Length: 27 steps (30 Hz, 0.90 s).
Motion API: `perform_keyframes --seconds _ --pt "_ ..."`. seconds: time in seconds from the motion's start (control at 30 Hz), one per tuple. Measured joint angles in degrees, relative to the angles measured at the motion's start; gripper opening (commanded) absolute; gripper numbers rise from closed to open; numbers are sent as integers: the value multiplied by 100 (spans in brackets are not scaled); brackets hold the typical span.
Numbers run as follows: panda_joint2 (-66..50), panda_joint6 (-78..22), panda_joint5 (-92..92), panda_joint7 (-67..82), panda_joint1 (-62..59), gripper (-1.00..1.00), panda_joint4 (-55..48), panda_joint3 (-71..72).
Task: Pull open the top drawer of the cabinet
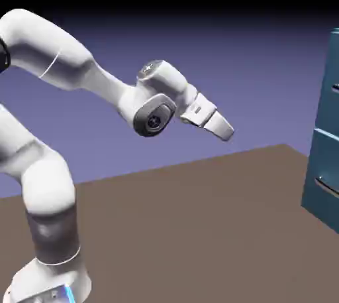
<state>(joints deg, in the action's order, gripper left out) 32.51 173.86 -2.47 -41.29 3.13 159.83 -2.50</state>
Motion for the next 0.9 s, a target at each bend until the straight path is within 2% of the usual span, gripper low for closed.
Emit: perform_keyframes --seconds 0.9 --pt "-342 -336 -5532 2604 5466 0 -2620 -5606"
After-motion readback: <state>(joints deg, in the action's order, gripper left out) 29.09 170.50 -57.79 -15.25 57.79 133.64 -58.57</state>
